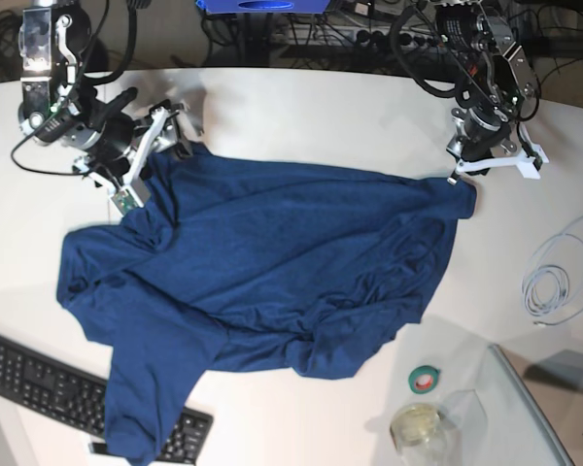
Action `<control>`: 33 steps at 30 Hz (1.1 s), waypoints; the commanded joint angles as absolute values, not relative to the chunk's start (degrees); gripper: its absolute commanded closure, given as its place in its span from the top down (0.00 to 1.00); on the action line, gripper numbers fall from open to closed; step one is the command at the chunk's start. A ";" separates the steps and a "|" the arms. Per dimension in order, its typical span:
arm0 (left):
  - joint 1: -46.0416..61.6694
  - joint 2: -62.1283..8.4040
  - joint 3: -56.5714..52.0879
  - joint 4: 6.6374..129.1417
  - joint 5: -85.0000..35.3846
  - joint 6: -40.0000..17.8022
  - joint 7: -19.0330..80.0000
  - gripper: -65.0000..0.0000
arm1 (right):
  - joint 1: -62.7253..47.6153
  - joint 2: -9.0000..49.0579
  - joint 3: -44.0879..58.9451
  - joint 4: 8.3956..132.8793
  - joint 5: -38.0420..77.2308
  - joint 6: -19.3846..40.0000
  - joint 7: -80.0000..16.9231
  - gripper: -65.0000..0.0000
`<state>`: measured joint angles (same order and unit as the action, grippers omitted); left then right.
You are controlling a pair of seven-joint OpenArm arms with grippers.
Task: Layout the t-shirt on the table in an organized manner, then fold the t-shirt properly
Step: 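Hold the t-shirt with both grippers and stretch it taut between them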
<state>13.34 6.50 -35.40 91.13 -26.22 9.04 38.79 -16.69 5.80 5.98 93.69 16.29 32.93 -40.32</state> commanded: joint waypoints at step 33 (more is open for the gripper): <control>7.34 6.37 -31.34 86.02 -26.51 8.84 37.76 0.39 | -16.04 6.20 5.93 94.64 17.19 33.36 -39.34 0.61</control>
